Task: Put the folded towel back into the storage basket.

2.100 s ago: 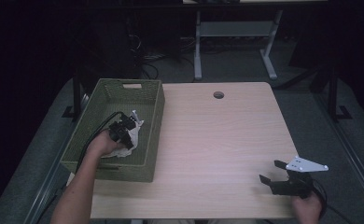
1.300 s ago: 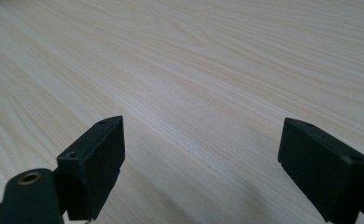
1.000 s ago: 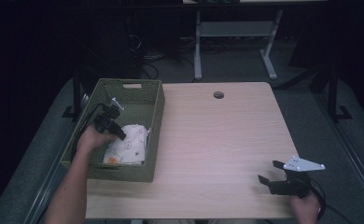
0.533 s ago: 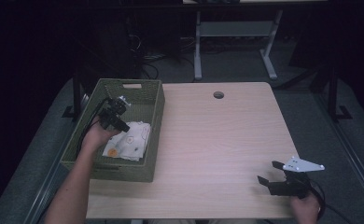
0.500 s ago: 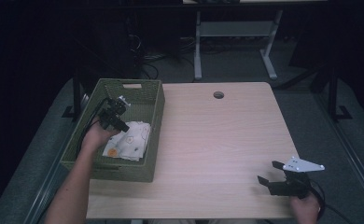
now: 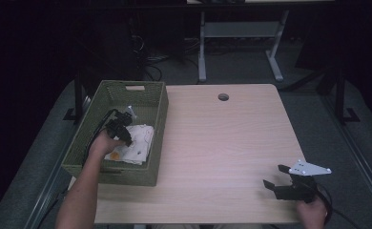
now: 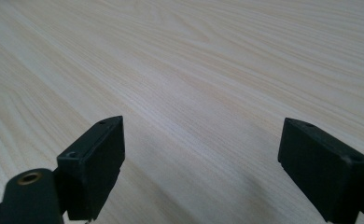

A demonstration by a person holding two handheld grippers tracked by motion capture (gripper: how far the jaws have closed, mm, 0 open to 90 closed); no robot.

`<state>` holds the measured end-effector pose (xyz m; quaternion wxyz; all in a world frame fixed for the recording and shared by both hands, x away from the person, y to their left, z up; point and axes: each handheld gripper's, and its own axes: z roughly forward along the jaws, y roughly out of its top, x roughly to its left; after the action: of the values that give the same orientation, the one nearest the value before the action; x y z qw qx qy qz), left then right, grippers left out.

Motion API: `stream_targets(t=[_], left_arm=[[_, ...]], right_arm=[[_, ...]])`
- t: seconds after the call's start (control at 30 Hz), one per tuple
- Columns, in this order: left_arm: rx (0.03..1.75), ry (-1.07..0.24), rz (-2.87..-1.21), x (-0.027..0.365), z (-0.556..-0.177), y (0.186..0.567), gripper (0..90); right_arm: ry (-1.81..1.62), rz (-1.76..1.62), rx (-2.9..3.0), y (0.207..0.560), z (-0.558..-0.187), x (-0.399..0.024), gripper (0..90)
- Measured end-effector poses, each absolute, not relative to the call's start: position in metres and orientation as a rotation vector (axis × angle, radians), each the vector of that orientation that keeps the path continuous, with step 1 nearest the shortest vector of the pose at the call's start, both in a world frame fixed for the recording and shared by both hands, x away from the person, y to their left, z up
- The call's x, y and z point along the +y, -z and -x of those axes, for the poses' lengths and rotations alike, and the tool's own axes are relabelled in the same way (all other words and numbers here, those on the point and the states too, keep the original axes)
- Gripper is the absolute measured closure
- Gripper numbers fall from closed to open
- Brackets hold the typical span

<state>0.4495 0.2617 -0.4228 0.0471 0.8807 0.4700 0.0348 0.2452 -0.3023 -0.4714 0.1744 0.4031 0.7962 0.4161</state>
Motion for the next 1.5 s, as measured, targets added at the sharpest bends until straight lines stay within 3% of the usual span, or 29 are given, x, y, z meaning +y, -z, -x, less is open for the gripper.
stream_targets(t=[0.27, 0.33, 0.43, 0.53, 0.63, 0.7, 0.8, 0.87, 1.0, 1.07, 1.13, 1.33, 1.5], left_arm=[[1.570, 0.011, -2.628, 0.272, -0.437, 0.419, 74.6], [1.617, -0.111, -2.576, 0.279, -0.433, 0.411, 70.7], [1.697, -0.178, -2.527, 0.292, -0.429, 0.405, 70.0], [1.753, -0.147, -2.525, 0.300, -0.427, 0.409, 68.3], [1.813, -0.129, -2.541, 0.303, -0.428, 0.418, 59.8], [1.806, -0.102, -2.532, 0.303, -0.428, 0.421, 64.6], [1.789, -0.082, -2.543, 0.301, -0.427, 0.420, 83.8], [1.794, -0.036, -2.572, 0.297, -0.425, 0.418, 86.8], [1.800, 0.021, -2.591, 0.296, -0.422, 0.414, 84.0], [1.800, -0.048, -2.564, 0.294, -0.423, 0.409, 66.6], [1.759, -0.067, -2.528, 0.291, -0.423, 0.404, 63.6], [1.541, 0.005, -2.476, 0.277, -0.424, 0.408, 77.4], [1.557, 0.042, -2.527, 0.271, -0.431, 0.423, 76.2]], right_arm=[[-1.185, -1.132, 2.260, 0.470, -0.243, -0.302, 14.2], [-1.190, -1.132, 2.261, 0.470, -0.242, -0.302, 14.2], [-1.190, -1.121, 2.264, 0.470, -0.241, -0.301, 14.2], [-1.196, -1.111, 2.267, 0.469, -0.241, -0.299, 14.2], [-1.199, -1.105, 2.270, 0.470, -0.241, -0.298, 14.2], [-1.194, -1.108, 2.272, 0.470, -0.241, -0.298, 14.2], [-1.202, -1.101, 2.266, 0.469, -0.242, -0.299, 14.2], [-1.204, -1.104, 2.263, 0.469, -0.242, -0.299, 14.1], [-1.204, -1.098, 2.265, 0.469, -0.243, -0.299, 14.2], [-1.202, -1.099, 2.269, 0.469, -0.243, -0.298, 14.2], [-1.204, -1.099, 2.266, 0.469, -0.242, -0.298, 14.2], [-1.206, -1.100, 2.262, 0.468, -0.243, -0.297, 14.2], [-1.197, -1.101, 2.262, 0.469, -0.245, -0.296, 14.2]])
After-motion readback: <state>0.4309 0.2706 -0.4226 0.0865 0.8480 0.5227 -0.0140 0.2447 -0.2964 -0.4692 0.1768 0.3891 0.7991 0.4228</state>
